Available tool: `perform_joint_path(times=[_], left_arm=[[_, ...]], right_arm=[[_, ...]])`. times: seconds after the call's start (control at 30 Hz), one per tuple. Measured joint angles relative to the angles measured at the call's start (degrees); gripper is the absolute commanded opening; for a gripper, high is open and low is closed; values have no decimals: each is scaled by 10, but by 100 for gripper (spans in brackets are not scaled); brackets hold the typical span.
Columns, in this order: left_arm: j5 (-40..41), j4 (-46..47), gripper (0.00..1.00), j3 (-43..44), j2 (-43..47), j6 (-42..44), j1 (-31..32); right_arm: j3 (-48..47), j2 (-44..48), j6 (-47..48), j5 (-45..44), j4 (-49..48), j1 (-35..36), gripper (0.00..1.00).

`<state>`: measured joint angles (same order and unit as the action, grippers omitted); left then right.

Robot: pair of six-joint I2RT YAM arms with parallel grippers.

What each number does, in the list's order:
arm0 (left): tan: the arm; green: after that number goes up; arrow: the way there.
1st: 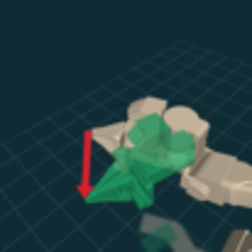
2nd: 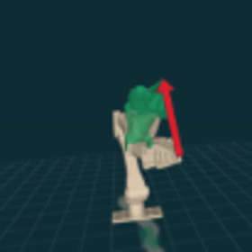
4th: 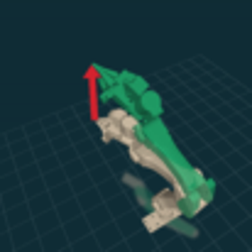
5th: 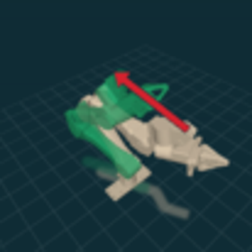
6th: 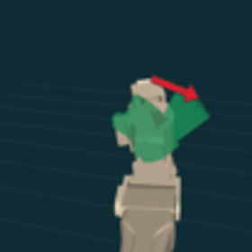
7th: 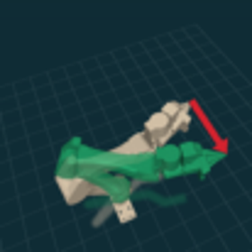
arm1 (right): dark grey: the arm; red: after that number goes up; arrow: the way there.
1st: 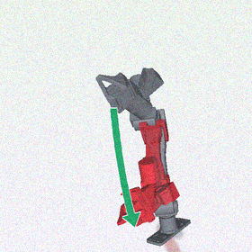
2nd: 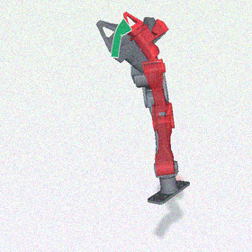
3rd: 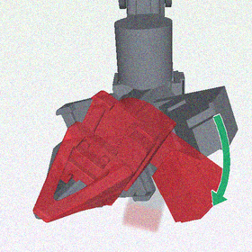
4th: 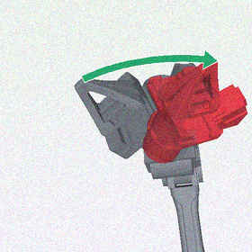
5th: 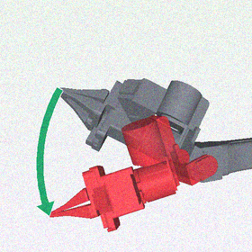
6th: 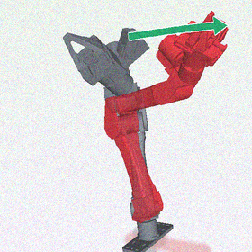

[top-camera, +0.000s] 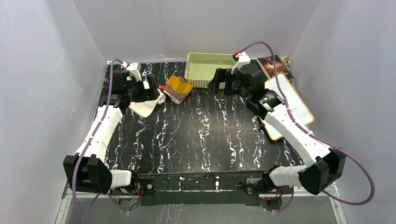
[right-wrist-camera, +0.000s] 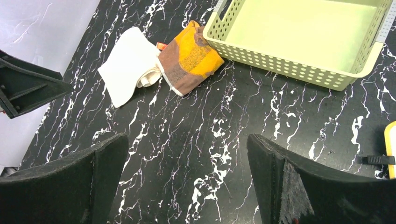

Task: Roll the towels
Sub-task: Move the towel to the corner of the board.

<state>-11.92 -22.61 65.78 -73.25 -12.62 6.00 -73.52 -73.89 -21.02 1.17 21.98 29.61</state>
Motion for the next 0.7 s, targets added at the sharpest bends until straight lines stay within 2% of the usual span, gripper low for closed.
perform_joint_path(times=[0.27, 0.37, 0.57, 0.7], left_arm=[[-28, 24, 98, 0, -11, -2, 2], [-4, 30, 98, 9, -38, 0, 17], [49, 65, 98, 39, -151, 5, 66], [68, 93, 98, 73, -251, 5, 72]], right_arm=[[12, 15, 2, -10, -9, 0, 98], [12, 16, 5, -15, -8, 0, 98], [12, 16, 22, -27, 6, 0, 98], [13, 16, 32, -27, 12, 0, 98]])
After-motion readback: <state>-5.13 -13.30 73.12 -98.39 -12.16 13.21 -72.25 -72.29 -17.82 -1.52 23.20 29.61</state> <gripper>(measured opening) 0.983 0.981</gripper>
